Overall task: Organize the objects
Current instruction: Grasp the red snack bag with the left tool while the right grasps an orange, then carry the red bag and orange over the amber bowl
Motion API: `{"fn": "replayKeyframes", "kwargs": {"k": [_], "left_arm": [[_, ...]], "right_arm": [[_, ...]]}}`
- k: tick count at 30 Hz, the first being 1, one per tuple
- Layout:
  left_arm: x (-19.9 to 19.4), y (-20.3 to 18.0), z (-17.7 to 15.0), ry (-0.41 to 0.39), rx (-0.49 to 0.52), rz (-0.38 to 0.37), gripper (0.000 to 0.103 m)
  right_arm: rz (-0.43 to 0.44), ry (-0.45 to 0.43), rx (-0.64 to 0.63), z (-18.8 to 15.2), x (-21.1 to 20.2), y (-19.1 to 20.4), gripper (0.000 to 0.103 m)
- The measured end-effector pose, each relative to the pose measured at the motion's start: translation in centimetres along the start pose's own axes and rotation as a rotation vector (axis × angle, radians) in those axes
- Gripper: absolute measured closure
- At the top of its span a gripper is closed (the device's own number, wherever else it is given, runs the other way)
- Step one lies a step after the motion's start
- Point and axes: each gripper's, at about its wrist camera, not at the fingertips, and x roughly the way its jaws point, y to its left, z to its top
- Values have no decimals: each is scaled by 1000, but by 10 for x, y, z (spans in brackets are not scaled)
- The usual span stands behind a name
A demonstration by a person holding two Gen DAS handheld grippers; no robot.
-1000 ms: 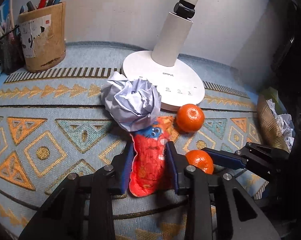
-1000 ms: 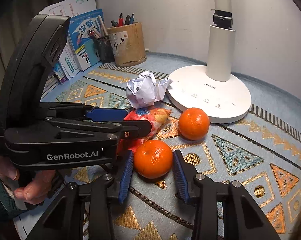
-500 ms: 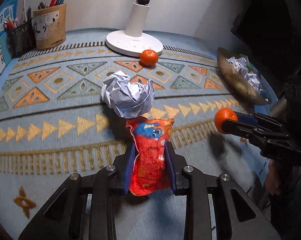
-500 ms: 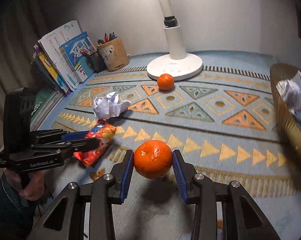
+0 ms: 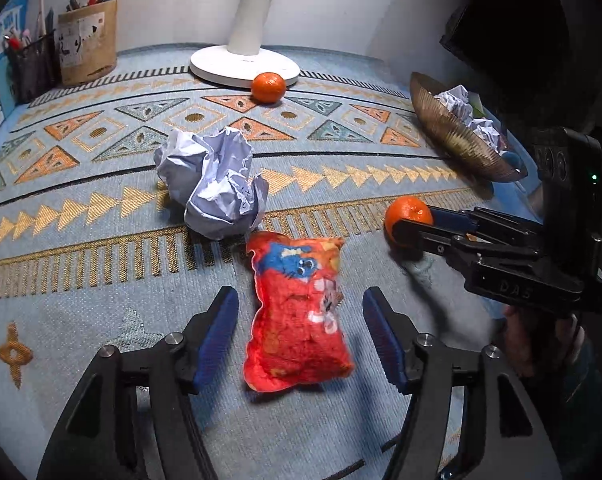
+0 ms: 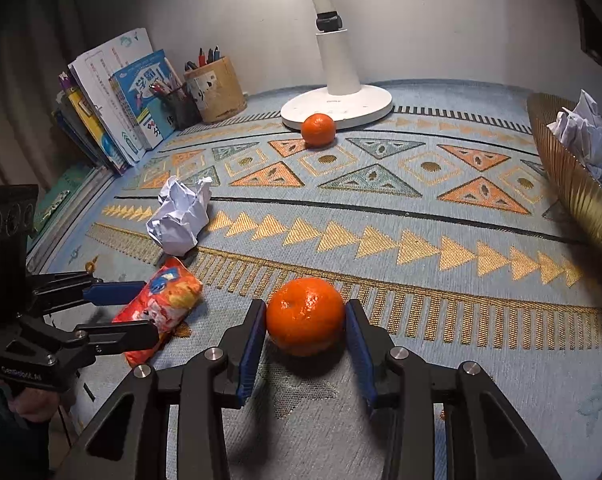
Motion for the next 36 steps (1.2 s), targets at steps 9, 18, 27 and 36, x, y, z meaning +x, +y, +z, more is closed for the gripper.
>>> {"fn": "replayKeyframes", "kwargs": {"k": [9, 18, 27, 36], "left_arm": [[2, -24, -8, -31, 73, 161, 74], [-47, -82, 23, -190, 123, 19, 75], [-16, -186, 153, -308, 191, -132, 75], [87, -238, 203, -249, 195, -159, 74]], "right_arm": [[-12, -22, -15, -3, -4, 1, 64], [-66, -215, 41, 8, -94, -24, 65], [-403, -453, 235, 55, -227, -137, 64], [-433, -349, 452, 51, -196, -244, 64]]}}
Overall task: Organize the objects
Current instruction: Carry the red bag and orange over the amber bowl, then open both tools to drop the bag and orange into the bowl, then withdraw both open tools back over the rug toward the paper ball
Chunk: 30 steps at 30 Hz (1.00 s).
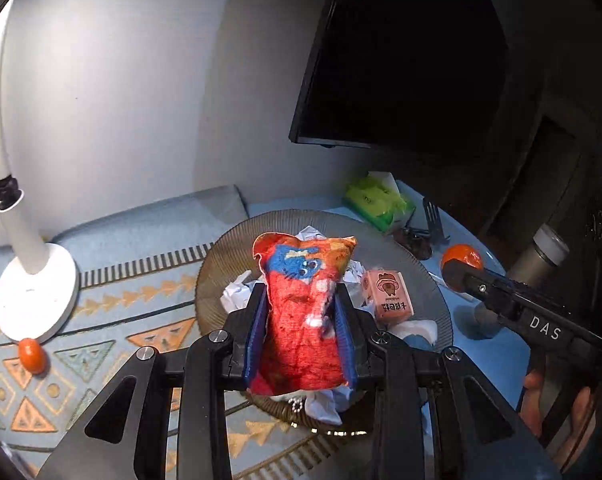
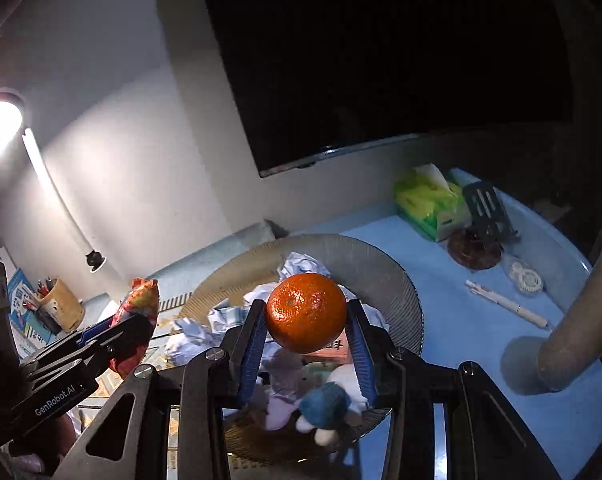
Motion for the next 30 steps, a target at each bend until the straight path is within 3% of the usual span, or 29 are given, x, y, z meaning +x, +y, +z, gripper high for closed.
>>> {"fn": "replayKeyframes", "kwargs": {"k": [2, 4, 5, 11, 16, 18, 22, 26, 30], "left_arm": [[12, -8, 2, 2, 18, 10, 71], [18, -11, 4, -3, 20, 4, 48], [18, -11, 5, -3, 14, -5, 43], [-20, 3, 0, -32, 13, -20, 34], [-96, 28, -14, -98, -29, 1, 33], [-134, 41, -23, -126, -34, 52, 29], [-217, 72, -47, -205, -59, 200, 6], [-269, 116, -84, -225, -115, 398, 2], [-273, 169, -138, -150, -182, 576, 2]], "right_arm": [[-32, 15, 24, -1, 10, -12, 64], [-42, 33, 36, 1, 25, -22, 64], [-59, 50, 42, 2, 30, -25, 64], [-24, 54, 74, 0, 20, -30, 62], [68, 34, 29, -8, -16, 7, 61], [116, 36, -11, -15, -31, 35, 56], [258, 43, -97, -41, -56, 101, 41], [369, 93, -177, -80, -54, 168, 38], [392, 197, -204, -126, -16, 213, 38]]}}
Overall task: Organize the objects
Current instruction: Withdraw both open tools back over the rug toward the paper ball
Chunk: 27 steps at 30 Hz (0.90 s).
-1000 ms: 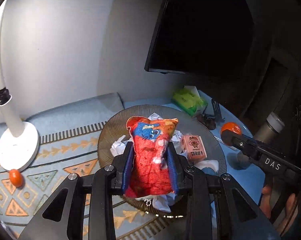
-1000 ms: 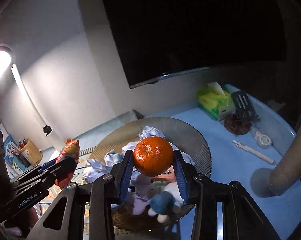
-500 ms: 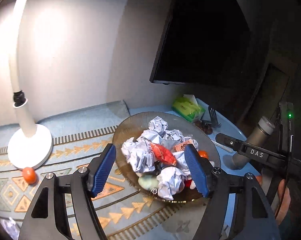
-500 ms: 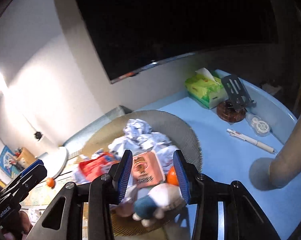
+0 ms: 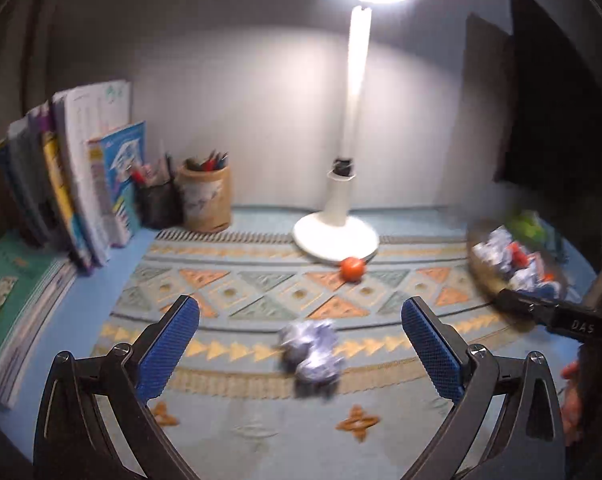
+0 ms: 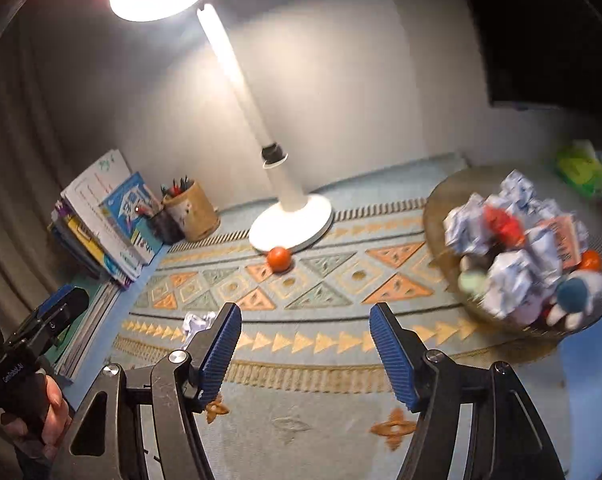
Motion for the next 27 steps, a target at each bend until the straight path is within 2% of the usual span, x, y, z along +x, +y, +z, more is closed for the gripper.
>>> {"fn": "replayKeyframes", "kwargs": {"k": [2, 5, 9, 12, 14, 16, 27], "left_arm": [[17, 21, -24, 41, -25, 40, 2], [41, 37, -50, 82, -71, 37, 2], [60, 41, -61, 104, -97, 65, 2], [61, 38, -62, 94, -81, 93, 2], [65, 34, -63, 121, -62, 103, 2], [66, 32, -64, 135, -52, 100, 2], [64, 43, -64, 128, -98, 59, 2]], "right_arm": [[-30, 44, -21, -14, 32, 7, 38], [-58, 88, -58, -33, 67, 11, 38], [-103, 123, -90, -47, 93, 10, 38], [-116, 133, -100, -48, 98, 10, 38], [-128, 134, -89, -49, 98, 8, 29], [-148, 123, -83, -48, 97, 8, 16], [-203, 96, -140, -49, 96, 19, 14]]}}
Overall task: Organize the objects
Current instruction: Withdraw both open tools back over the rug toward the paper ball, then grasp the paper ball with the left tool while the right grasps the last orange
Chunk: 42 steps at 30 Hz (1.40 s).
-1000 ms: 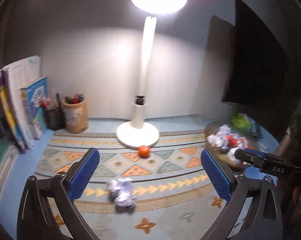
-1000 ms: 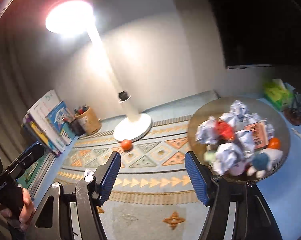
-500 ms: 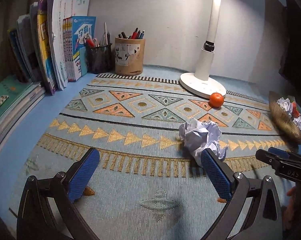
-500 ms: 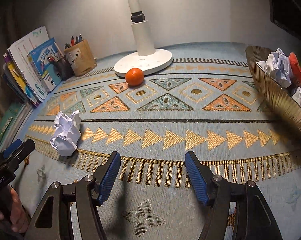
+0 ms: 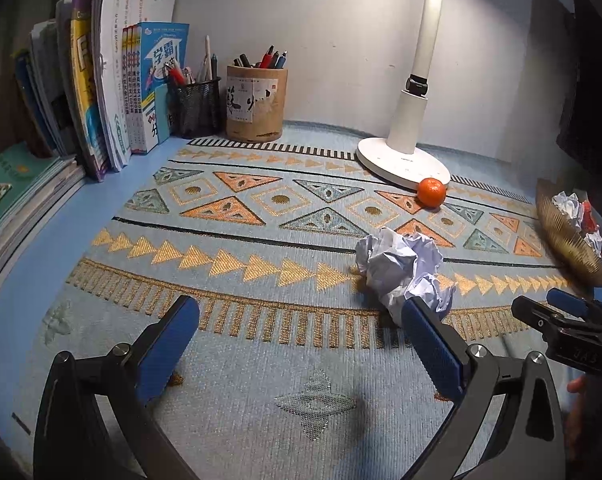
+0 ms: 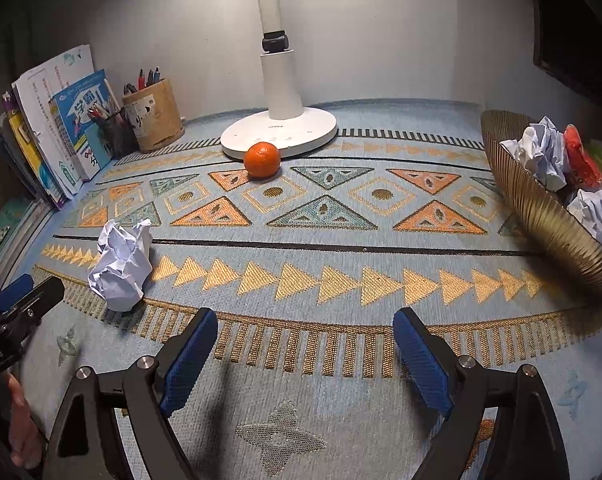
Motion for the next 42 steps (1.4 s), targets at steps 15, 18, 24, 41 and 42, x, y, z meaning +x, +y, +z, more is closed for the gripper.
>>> {"fn": "replayKeyframes", "kwargs": {"k": [15, 18, 24, 41, 42], "left_arm": [[-3, -5, -3, -2, 27, -54, 2], [-4, -9, -4, 2, 48, -52, 2], [0, -35, 1, 46, 168, -81, 2], [68, -70, 18, 200, 189, -101, 42], [68, -72, 16, 198, 203, -89, 49]], "right_arm": [[-2, 2, 28, -1, 0, -5, 5], [16, 25, 19, 0, 3, -4, 3], [40, 137, 16, 22, 13, 0, 3], [-25, 82, -106, 128, 128, 54, 33], [-32, 72, -103, 127, 129, 55, 33]]}}
